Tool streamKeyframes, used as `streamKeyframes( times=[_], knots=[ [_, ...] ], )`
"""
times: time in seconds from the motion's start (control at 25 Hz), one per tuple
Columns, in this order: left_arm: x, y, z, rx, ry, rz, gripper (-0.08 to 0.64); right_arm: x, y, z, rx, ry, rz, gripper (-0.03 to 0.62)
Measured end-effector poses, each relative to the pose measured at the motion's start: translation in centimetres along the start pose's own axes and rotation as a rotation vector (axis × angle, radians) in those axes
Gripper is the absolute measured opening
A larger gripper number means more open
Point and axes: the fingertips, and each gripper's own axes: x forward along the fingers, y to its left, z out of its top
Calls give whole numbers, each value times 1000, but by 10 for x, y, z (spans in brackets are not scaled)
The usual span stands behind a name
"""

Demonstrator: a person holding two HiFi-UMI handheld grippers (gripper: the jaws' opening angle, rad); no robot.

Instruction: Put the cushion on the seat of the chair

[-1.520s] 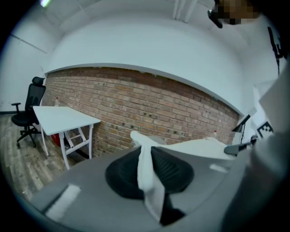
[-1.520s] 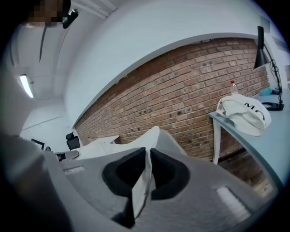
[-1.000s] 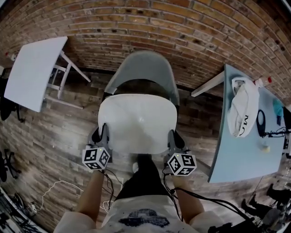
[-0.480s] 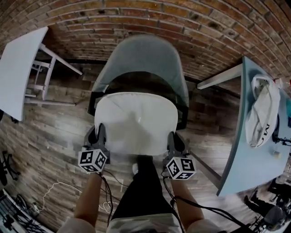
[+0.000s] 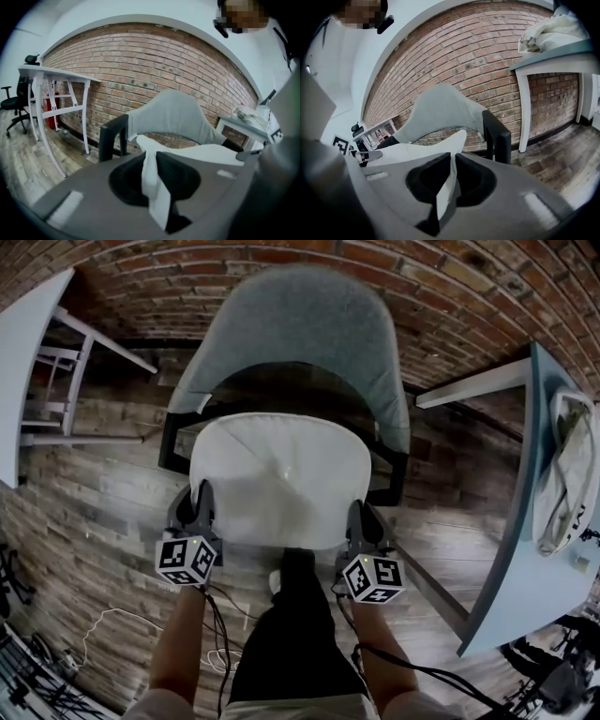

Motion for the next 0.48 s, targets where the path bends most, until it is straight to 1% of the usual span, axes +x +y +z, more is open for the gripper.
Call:
streamKeyframes(
  times=[0.48],
  knots=[
    [42,20,-49,20,47,24,41,39,-25,-47,11,22,-26,29]
  ],
)
